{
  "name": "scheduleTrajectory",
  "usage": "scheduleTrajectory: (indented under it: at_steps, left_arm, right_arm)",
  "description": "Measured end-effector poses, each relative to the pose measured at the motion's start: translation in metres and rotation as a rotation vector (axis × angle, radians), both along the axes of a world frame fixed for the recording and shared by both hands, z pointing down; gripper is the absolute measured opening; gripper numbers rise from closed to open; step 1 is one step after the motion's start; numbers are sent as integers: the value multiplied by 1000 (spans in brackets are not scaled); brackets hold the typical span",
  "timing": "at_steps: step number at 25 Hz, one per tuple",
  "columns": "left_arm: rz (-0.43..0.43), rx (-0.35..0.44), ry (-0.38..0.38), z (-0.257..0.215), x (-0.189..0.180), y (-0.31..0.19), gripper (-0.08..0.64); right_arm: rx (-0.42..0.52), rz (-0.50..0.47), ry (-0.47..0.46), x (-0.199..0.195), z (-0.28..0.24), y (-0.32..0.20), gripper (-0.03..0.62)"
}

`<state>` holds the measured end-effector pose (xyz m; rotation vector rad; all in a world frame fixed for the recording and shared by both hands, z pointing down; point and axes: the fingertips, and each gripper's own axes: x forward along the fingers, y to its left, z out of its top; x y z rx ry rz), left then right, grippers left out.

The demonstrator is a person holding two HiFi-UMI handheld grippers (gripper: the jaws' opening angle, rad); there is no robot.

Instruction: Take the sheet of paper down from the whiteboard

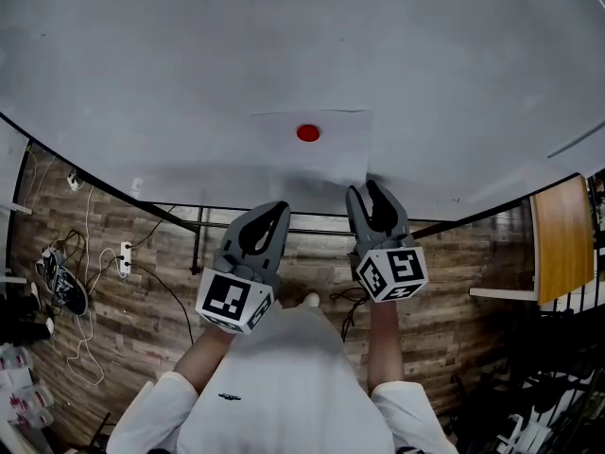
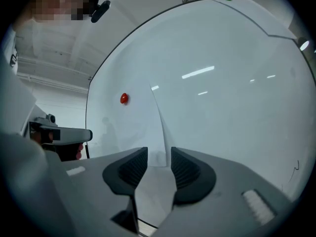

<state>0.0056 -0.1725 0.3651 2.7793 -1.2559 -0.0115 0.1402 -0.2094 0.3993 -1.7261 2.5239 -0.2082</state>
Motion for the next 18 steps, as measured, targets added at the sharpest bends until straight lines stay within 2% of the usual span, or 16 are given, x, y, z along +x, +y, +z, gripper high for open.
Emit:
scheduleTrajectory:
  at_steps: [9,13,18]
  left_arm:
    - [3,-2,-8,1,7,-5,6]
    - [-2,-4,0,2,8,-7,6]
    - [-9,18,-4,-5,6,-6,6]
  right_arm:
    - [1,-66,-6,-5,5,-13,138]
    - [10,-76,-34,-7,2,-12,27]
    - [17,-78,-12,-11,-3,-5,11]
